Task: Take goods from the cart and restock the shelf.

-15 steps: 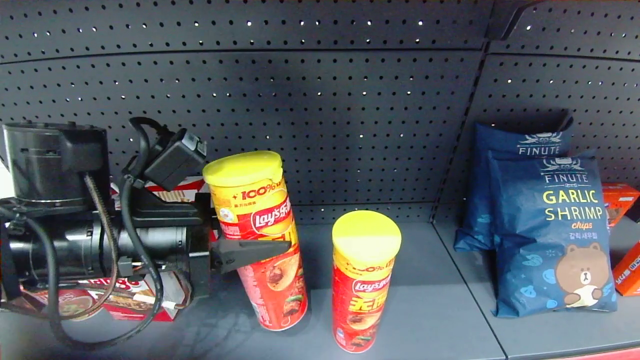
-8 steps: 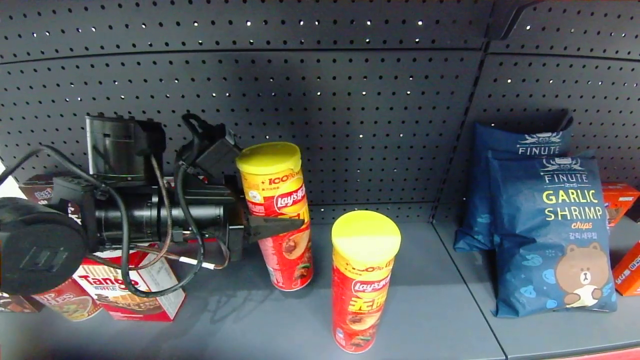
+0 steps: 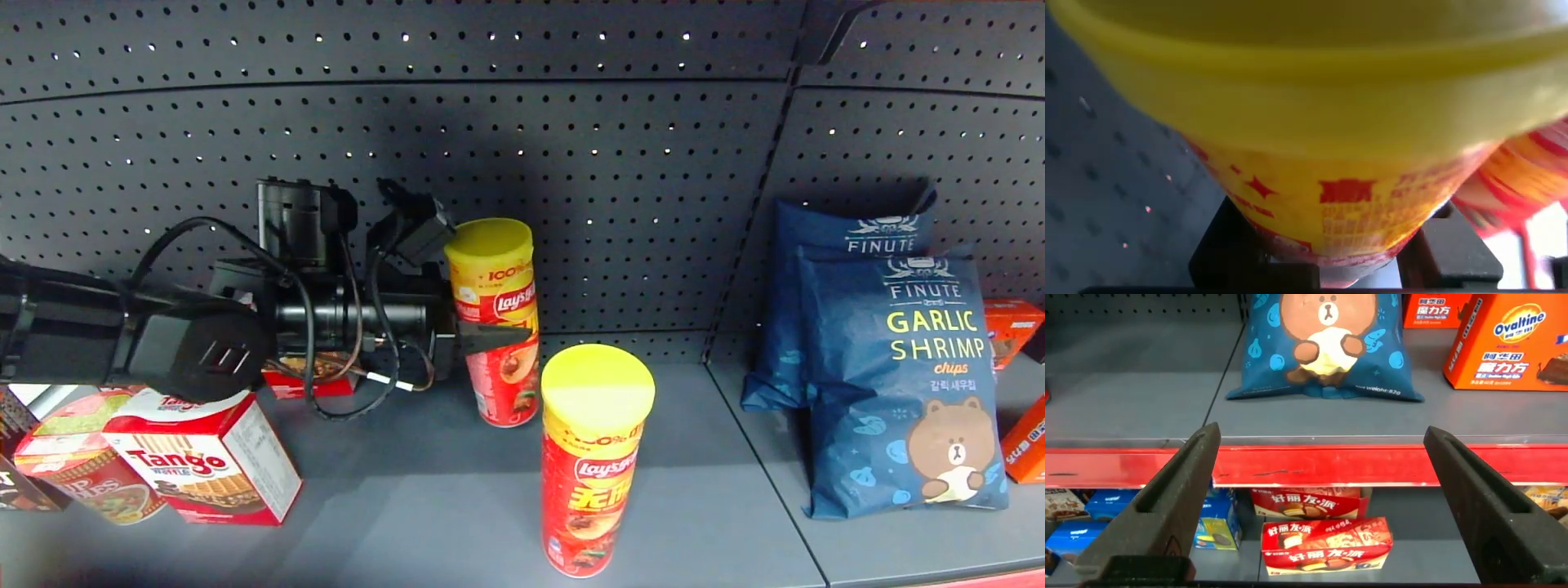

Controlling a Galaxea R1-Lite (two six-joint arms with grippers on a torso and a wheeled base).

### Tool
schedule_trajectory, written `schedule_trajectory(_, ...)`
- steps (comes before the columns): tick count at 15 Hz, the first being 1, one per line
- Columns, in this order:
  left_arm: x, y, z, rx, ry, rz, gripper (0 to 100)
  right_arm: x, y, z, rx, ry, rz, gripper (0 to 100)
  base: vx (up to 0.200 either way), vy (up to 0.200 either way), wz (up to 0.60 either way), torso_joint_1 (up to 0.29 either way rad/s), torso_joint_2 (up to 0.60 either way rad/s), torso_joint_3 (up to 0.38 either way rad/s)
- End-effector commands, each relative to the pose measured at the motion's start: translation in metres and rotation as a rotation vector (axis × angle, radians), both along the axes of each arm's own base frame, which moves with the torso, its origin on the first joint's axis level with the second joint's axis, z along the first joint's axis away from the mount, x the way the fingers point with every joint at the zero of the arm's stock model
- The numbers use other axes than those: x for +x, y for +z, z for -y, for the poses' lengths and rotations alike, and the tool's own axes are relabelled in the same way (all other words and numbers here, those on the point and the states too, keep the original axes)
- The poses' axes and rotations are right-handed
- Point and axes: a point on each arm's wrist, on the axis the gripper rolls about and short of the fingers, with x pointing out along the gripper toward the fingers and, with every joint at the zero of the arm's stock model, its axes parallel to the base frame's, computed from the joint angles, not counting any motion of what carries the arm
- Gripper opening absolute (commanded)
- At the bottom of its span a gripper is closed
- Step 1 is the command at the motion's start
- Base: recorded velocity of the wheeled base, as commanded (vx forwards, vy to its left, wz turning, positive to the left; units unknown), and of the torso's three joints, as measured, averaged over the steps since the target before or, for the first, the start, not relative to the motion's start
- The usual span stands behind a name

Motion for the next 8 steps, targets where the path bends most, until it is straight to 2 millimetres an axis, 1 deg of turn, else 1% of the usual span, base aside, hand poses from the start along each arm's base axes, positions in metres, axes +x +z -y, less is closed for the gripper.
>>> schedule_trajectory(1, 0.018, -0.008, 0.011, 0.001, -0.01, -0.006, 0, 0.0, 0.0, 0.0, 0.0, 0.003, -0.001, 100, 0.0, 0.0, 0.0, 0.0, 0.0, 0.0)
schedule_trajectory(8, 0.031, -0.017, 0.022, 0.003, -0.024, -0.007, 0, 0.0, 0.0, 0.0, 0.0, 0.0, -0.001, 100, 0.0, 0.0, 0.0, 0.0, 0.0, 0.0)
